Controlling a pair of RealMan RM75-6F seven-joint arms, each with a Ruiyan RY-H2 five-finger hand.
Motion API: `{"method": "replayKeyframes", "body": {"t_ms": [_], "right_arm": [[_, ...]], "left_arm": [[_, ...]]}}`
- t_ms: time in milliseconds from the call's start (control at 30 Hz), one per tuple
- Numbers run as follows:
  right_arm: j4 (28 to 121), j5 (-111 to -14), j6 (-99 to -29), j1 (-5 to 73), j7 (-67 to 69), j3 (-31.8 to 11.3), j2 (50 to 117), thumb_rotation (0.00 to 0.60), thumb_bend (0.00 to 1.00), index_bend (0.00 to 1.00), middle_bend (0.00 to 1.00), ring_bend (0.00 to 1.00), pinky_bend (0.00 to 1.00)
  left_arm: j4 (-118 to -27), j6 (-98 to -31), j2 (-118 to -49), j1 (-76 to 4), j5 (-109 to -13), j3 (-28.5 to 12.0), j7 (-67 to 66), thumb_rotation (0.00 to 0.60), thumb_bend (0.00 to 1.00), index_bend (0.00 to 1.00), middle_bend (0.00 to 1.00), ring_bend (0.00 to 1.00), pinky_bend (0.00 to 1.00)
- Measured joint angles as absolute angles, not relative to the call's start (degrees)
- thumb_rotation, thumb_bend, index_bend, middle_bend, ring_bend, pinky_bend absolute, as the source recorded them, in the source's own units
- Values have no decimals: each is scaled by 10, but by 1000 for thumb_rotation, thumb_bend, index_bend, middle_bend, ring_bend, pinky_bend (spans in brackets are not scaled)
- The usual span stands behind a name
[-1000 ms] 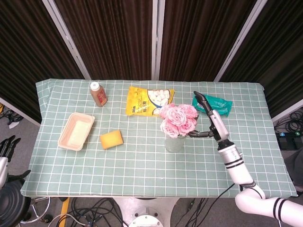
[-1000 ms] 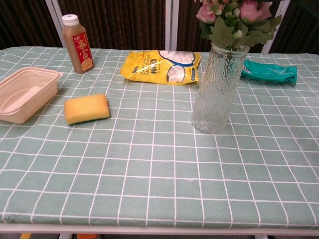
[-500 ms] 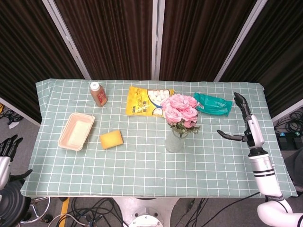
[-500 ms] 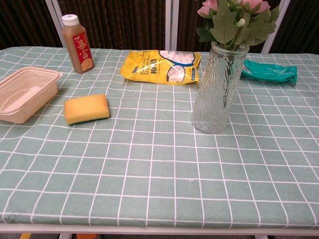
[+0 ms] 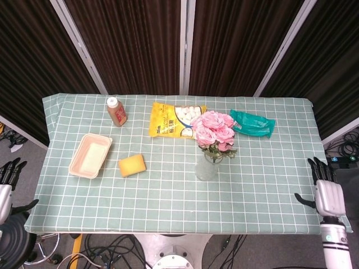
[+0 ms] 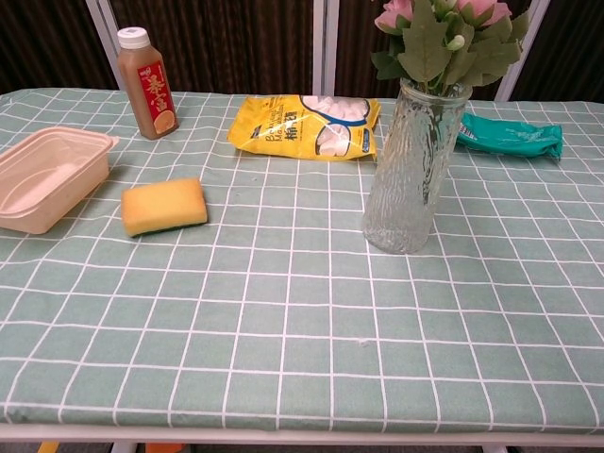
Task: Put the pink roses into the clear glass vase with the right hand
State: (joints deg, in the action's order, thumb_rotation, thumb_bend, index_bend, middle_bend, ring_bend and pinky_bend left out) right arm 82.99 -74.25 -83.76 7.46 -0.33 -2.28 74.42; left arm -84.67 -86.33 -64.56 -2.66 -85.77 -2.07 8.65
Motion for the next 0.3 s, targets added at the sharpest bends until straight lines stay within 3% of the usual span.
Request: {"method": "replayKeyframes", "body": {"t_ms": [300], "right_arm": [[791,-789,-912,22,-29,0,778,600,49,0,0,0,0]], "left_arm": [[-834,-862,-656,-25,-858,-17,93,600,87,74,0,0,101]]}}
